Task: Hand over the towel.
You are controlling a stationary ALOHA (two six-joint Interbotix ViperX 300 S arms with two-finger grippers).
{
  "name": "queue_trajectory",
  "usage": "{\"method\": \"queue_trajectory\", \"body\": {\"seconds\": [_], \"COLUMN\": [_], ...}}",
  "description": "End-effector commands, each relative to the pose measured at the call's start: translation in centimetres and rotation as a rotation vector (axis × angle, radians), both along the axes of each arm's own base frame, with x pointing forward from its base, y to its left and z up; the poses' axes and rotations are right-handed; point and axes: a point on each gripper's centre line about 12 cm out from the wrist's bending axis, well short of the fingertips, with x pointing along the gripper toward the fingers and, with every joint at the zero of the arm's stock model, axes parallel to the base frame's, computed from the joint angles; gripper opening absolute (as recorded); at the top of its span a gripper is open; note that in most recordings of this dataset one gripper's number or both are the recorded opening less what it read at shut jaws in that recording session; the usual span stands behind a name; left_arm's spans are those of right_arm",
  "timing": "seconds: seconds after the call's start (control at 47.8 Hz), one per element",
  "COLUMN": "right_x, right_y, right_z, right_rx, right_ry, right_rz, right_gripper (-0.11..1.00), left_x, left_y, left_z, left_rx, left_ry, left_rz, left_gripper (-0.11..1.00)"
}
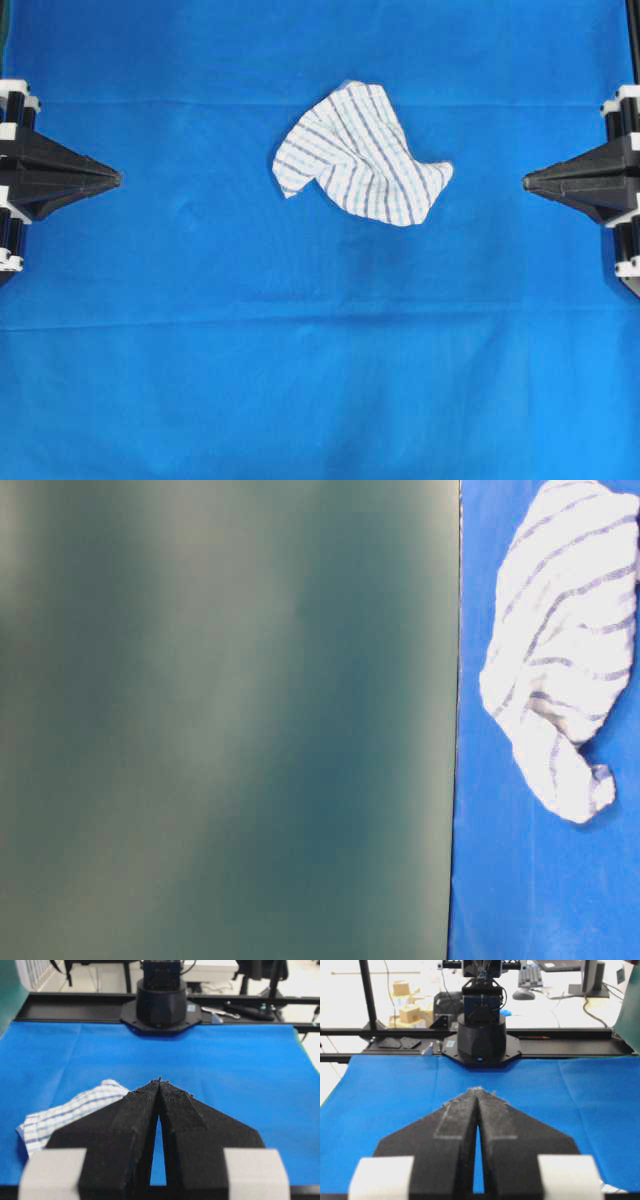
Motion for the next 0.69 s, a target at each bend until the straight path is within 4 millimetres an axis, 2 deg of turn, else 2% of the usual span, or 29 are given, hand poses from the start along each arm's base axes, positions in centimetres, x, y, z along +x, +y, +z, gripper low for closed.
{"method": "queue_trajectory", "body": {"seconds": [0.0, 0.167, 0.335, 0.586, 0.628, 0.669], "right_x": [0.2, 0.2, 0.1, 0.2, 0.2, 0.3], "right_y": [-0.1, 0.0, 0.0, 0.0, 0.0, 0.0], "right_z": [1.2, 1.4, 1.6, 1.6, 1.6, 1.5], "right_rx": [-0.011, -0.011, -0.012, -0.012, -0.012, -0.012], "right_ry": [-0.031, -0.003, 0.002, 0.003, 0.005, 0.008], "right_rz": [-0.004, -0.002, -0.003, -0.003, -0.003, -0.003], "right_gripper": [0.0, 0.0, 0.0, 0.0, 0.0, 0.0], "left_x": [0.0, -0.1, 0.8, 4.4, 5.2, 6.1], "left_y": [0.1, 0.5, 1.3, 4.0, 4.6, 5.1], "left_z": [1.1, 1.4, 1.5, 0.5, 0.3, -0.3], "left_rx": [-0.006, -0.002, -0.011, -0.009, -0.009, -0.012], "left_ry": [-0.037, -0.054, -0.069, 0.029, 0.049, 0.078], "left_rz": [0.007, 0.028, 0.065, 0.167, 0.184, 0.198], "left_gripper": [0.0, 0.0, 0.0, 0.01, 0.03, 0.11]}}
